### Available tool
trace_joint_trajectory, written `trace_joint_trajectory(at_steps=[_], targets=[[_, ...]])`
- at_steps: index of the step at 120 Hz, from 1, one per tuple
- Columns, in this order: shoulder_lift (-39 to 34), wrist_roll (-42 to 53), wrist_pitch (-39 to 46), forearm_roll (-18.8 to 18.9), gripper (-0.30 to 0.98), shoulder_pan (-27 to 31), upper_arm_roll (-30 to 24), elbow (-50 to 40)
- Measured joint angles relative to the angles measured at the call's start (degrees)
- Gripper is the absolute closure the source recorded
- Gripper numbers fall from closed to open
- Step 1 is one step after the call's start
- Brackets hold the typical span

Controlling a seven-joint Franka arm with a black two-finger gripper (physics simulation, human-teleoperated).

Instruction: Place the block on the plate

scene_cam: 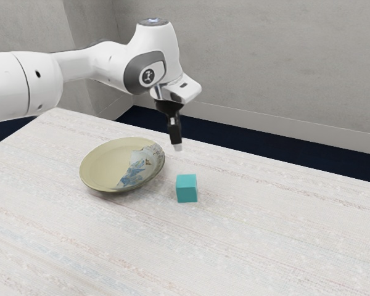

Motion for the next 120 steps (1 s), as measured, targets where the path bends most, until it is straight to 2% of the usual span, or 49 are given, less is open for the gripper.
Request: trace_joint_trajectory(at_steps=[18, 42, 56, 84, 120], targets=[[1.0, 0.1, -1.0, 0.4, 0.01, 0.1, 0.1, -0.2], [9.0, -0.6, 0.8, 0.0, 0.0, 0.2, 1.6, 0.9], [14.1, -0.4, 1.5, -0.1, 0.0, 0.5, 0.9, 4.9], [18.2, 2.1, 2.5, -4.1, 0.0, 1.7, 0.8, 6.4], [23.2, 6.6, 4.2, -4.8, 0.0, 1.7, 1.3, 11.0]])
